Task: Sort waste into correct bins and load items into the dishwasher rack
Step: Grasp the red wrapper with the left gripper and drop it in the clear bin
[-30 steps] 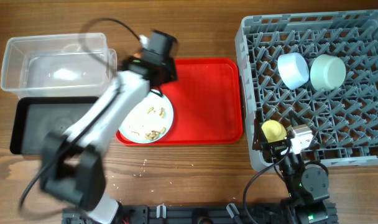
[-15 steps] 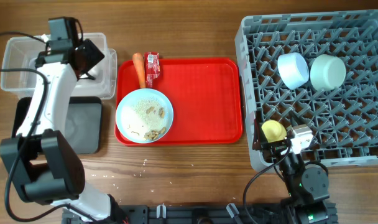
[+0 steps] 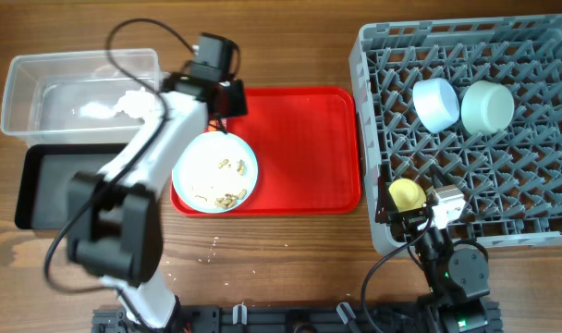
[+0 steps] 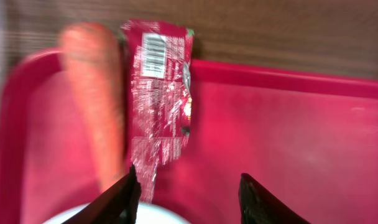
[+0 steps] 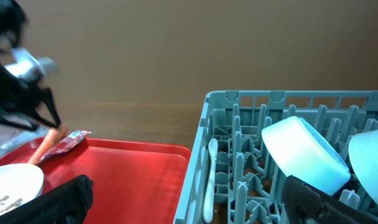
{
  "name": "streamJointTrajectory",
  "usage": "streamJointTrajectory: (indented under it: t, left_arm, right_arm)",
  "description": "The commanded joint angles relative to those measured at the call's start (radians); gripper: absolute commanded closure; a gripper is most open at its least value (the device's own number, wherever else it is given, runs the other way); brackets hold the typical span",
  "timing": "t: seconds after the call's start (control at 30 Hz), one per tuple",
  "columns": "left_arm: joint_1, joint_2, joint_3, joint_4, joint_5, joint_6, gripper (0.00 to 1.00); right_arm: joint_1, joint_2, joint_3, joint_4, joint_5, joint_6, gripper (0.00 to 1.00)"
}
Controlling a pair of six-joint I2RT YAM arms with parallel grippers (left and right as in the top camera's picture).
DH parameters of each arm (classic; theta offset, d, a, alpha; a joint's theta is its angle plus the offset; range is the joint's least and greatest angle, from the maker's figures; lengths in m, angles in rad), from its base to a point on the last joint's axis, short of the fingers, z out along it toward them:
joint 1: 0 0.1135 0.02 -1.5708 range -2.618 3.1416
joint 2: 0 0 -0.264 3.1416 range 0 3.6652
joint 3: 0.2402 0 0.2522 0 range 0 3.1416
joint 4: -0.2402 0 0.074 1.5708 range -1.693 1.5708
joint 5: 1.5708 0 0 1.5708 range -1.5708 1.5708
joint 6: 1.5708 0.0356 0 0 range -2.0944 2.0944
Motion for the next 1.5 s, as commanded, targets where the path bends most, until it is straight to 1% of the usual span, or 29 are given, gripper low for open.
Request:
streamJointTrajectory:
  t: [0.0, 0.17, 0.23, 0.27, 0.33, 0.37, 0.4, 0.43, 0.47, 0.5, 0.53, 0.6, 0.63, 0.7, 0.83, 0.9, 1.0, 1.07, 1.13, 1.2, 1.3, 1.33, 1.47]
  left_arm:
    - [-0.005, 0.103, 0.008, 0.042, -0.083, 0.035, 0.47]
    - [0.0, 0.179, 0.008, 0.084, -0.083, 0.035, 0.47]
    - [0.0, 0.179, 0.008, 0.096, -0.082, 0.035, 0.5]
    - [-0.002, 0.179, 0.008, 0.098, -0.081, 0.034, 0.57]
    - [-0.003, 0.179, 0.008, 0.089, -0.073, 0.035, 0.8]
    - [-0.003, 0.179, 0.008, 0.085, -0.07, 0.034, 0.9]
    - [-0.003, 0.179, 0.008, 0.082, -0.071, 0.035, 0.91]
    - [-0.004, 0.179, 0.008, 0.08, -0.071, 0.035, 0.84]
    - [-0.005, 0.179, 0.008, 0.08, -0.071, 0.035, 0.5]
    - [-0.005, 0.179, 0.008, 0.087, -0.071, 0.035, 0.36]
    - [-0.005, 0.174, 0.008, 0.095, -0.071, 0.035, 0.29]
    - [-0.005, 0.163, 0.011, 0.104, -0.071, 0.032, 0.23]
    - [-0.005, 0.156, 0.015, 0.105, -0.071, 0.031, 0.18]
    - [-0.005, 0.139, 0.017, 0.113, -0.071, 0.028, 0.16]
    - [-0.004, 0.136, 0.017, 0.14, -0.076, 0.028, 0.16]
    - [-0.004, 0.162, 0.017, 0.171, -0.076, 0.032, 0.19]
    - [-0.004, 0.193, 0.017, 0.191, -0.078, 0.031, 0.27]
    - [-0.004, 0.214, 0.017, 0.187, -0.035, 0.031, 0.37]
    - [-0.005, 0.221, 0.017, 0.182, 0.016, 0.032, 0.49]
    - [-0.014, 0.222, 0.017, 0.179, 0.043, 0.031, 0.65]
    - [-0.035, 0.222, 0.017, 0.155, 0.044, 0.031, 0.94]
    - [-0.041, 0.221, 0.017, 0.145, 0.047, 0.031, 0.96]
    - [-0.064, 0.193, 0.017, 0.098, 0.05, 0.023, 0.96]
  right_arm:
    - [0.004, -0.006, -0.001, 0.004, 0.013, -0.011, 0.0]
    - [0.004, -0.006, -0.001, 0.004, 0.013, -0.011, 0.0]
    - [0.004, -0.006, -0.001, 0.004, 0.013, -0.011, 0.0]
    - [0.004, -0.006, -0.001, 0.004, 0.013, -0.011, 0.0]
    - [0.004, -0.006, -0.001, 0.004, 0.013, -0.011, 0.0]
    - [0.004, -0.006, -0.001, 0.004, 0.013, -0.011, 0.0]
    - [0.004, -0.006, -0.001, 0.004, 0.013, -0.011, 0.0]
    - [0.004, -0.006, -0.001, 0.004, 0.013, -0.011, 0.0]
    - [0.004, -0.006, -0.001, 0.004, 0.013, -0.011, 0.0]
    - [0.004, -0.006, -0.001, 0.004, 0.013, -0.011, 0.0]
    - [0.004, -0.006, -0.001, 0.004, 0.013, -0.011, 0.0]
    - [0.004, -0.006, -0.001, 0.004, 0.013, -0.011, 0.0]
    - [0.004, -0.006, -0.001, 0.004, 0.013, -0.011, 0.0]
    - [0.004, -0.006, -0.001, 0.004, 0.013, -0.012, 0.0]
    - [0.004, -0.006, -0.001, 0.005, 0.013, -0.011, 0.0]
    - [0.004, -0.006, -0.001, 0.004, 0.013, -0.011, 0.0]
    - [0.004, -0.006, -0.001, 0.004, 0.013, -0.011, 0.0]
    - [0.004, -0.006, -0.001, 0.004, 0.013, -0.011, 0.0]
    - [0.004, -0.006, -0.001, 0.004, 0.013, -0.011, 0.0]
    - [0.004, -0.006, -0.001, 0.004, 0.013, -0.011, 0.0]
    - [0.004, -0.006, -0.001, 0.004, 0.013, -0.011, 0.0]
    - [0.004, -0.006, -0.001, 0.004, 0.013, -0.011, 0.0]
    - [0.004, -0.006, -0.001, 0.004, 0.013, -0.011, 0.0]
